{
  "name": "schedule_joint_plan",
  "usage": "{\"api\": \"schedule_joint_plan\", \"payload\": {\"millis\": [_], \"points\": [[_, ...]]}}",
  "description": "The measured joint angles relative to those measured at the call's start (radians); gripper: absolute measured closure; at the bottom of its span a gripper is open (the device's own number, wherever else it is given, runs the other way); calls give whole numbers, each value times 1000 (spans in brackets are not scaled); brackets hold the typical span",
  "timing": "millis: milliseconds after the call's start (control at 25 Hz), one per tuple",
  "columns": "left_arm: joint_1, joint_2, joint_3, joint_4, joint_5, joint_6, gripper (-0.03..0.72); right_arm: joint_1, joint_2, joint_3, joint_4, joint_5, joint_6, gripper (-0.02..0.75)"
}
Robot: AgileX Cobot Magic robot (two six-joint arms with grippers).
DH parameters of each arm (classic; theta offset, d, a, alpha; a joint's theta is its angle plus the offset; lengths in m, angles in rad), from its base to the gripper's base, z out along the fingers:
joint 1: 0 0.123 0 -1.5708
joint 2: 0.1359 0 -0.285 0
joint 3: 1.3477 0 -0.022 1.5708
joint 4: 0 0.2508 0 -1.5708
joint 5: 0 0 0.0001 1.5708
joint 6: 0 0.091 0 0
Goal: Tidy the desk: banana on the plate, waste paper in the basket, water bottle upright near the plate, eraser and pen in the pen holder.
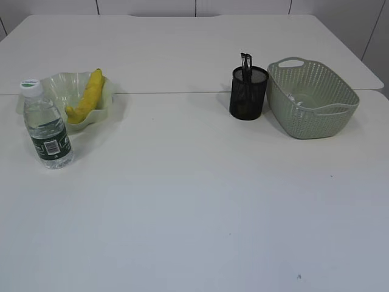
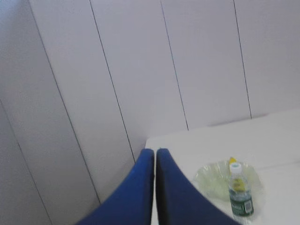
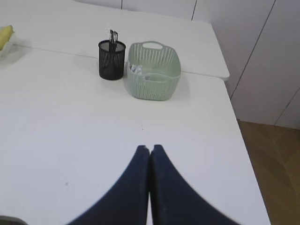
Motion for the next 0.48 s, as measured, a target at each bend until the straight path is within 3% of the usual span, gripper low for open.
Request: {"api": "schedule_joint_plan", "payload": {"millis": [200, 480], "points": [[2, 0, 212, -67, 0, -36, 713, 4, 0, 149, -5, -2, 5, 749], [2, 0, 410, -139, -56, -42, 713, 4, 2, 332, 46, -97, 7, 749]]}}
